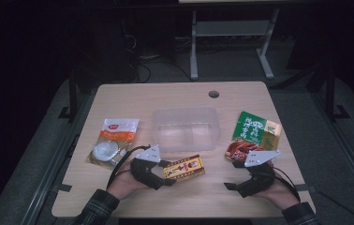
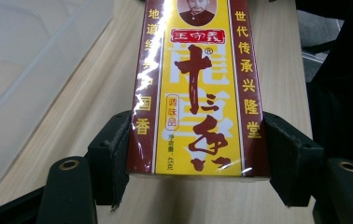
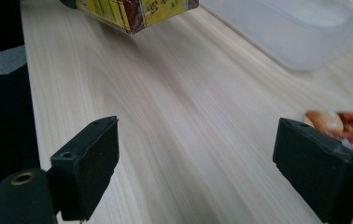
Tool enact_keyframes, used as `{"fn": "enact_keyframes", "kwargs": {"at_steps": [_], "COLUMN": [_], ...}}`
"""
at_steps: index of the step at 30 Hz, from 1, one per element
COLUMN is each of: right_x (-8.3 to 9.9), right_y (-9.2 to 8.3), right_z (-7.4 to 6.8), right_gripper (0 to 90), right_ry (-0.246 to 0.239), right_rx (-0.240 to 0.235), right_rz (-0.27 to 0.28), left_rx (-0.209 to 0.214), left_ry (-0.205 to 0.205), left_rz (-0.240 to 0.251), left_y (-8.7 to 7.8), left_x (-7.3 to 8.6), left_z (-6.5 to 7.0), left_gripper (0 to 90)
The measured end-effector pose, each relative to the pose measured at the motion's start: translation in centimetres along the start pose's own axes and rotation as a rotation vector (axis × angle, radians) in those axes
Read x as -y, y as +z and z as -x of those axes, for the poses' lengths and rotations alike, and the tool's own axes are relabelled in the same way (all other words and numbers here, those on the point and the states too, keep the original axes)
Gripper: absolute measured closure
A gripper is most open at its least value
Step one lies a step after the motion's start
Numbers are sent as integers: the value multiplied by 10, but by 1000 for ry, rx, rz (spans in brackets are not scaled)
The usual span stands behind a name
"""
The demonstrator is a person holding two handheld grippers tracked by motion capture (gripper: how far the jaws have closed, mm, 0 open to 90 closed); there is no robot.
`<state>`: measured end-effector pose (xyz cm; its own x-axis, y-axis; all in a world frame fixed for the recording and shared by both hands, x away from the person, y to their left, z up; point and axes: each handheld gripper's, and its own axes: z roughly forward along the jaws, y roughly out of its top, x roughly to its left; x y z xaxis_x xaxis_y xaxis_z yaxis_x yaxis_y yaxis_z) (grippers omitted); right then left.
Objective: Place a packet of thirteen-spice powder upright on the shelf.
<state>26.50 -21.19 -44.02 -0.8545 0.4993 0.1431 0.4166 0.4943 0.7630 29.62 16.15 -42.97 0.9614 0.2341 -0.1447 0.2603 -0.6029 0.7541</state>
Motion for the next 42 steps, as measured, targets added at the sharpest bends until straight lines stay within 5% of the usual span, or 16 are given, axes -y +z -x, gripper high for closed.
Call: {"fn": "enact_keyframes", "kwargs": {"at_steps": [11, 28, 34, 42], "right_x": [-22, -75, -87, -96], "right_y": [12, 35, 48, 63], "right_z": [1, 4, 5, 4], "right_gripper": [143, 121, 113, 143], "right_ry": [-50, -141, -170, -186], "right_rx": [-85, -247, -330, -372], "right_rz": [78, 155, 166, 137], "left_rx": [-23, -5, -2, 7], "left_ry": [-11, -4, 3, 12], "left_rz": [72, 110, 125, 130], "left_y": [-24, -26, -26, -24], "left_x": [9, 6, 5, 4], "left_z": [3, 0, 2, 4], "left_gripper": [321, 321, 321, 321]}}
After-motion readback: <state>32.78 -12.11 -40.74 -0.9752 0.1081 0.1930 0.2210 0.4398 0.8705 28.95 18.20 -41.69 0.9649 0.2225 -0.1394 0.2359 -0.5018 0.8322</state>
